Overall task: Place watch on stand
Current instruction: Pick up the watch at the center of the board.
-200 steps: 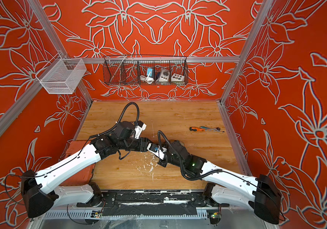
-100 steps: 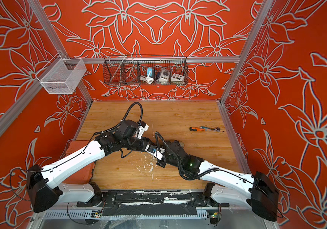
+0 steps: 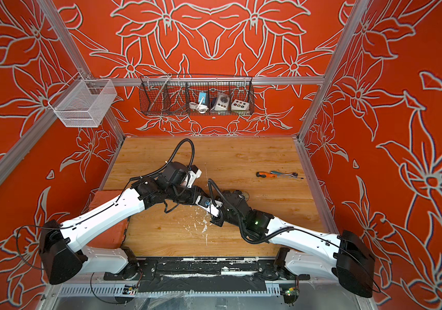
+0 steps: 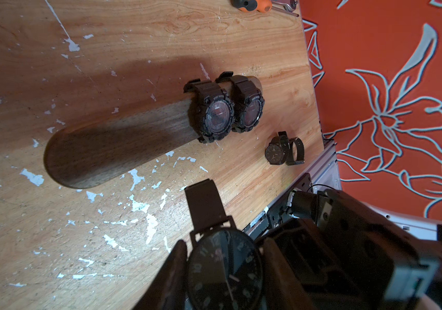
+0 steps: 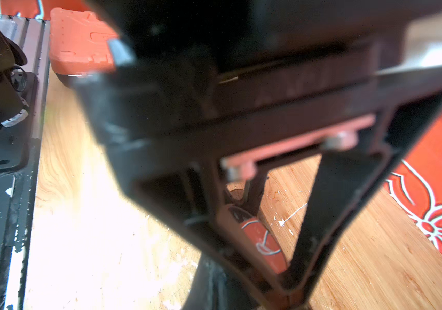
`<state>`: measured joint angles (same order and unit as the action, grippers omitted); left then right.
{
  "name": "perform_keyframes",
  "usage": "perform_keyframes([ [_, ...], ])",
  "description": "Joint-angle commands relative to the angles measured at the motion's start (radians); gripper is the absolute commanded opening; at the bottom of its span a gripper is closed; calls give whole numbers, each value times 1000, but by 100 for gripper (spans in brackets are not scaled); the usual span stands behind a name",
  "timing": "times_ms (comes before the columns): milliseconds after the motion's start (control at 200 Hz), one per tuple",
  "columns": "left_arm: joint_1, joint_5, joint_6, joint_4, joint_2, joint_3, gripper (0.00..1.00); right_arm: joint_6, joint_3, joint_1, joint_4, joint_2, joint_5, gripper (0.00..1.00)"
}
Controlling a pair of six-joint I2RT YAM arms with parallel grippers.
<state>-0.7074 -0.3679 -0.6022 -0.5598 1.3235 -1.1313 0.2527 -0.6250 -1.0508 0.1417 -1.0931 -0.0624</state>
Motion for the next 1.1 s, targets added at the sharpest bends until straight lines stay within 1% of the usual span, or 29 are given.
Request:
perform_keyframes([
  [0,0,-6,4,-3,-3,-21,26,26,-21,-8,32,-6,24,0],
  [50,0,-1,1,4,-8,-18,25,24,-20,-8,32,-6,24,0],
  [335,0,63,-2,45,-50,8,22,-17,-30,-8,-22,0,13,0],
  [490,0,120,5,51,-71,19,21,-66,-39,-8,-90,26,-40,16],
  [641,6,166,21,57,-87,28,20,-112,0,-8,-95,73,-45,28],
  [681,8,181,27,56,-89,28,20,-126,3,-8,-105,85,-45,30],
  [741,12,216,44,47,-90,28,20,-165,7,-8,-125,108,-14,33],
  [801,18,255,64,34,-93,30,20,-219,7,-6,-156,132,43,41],
  [861,24,308,89,24,-98,36,20,-296,-8,2,-218,153,132,49],
  [916,26,363,109,19,-105,46,20,-365,-25,26,-284,163,196,58],
  [971,29,430,106,5,-108,55,19,-425,-42,73,-341,162,195,67],
  [1031,31,475,103,12,-110,76,19,-488,-78,133,-421,142,163,69],
  [1091,34,511,99,28,-110,99,19,-550,-117,194,-496,116,147,69],
])
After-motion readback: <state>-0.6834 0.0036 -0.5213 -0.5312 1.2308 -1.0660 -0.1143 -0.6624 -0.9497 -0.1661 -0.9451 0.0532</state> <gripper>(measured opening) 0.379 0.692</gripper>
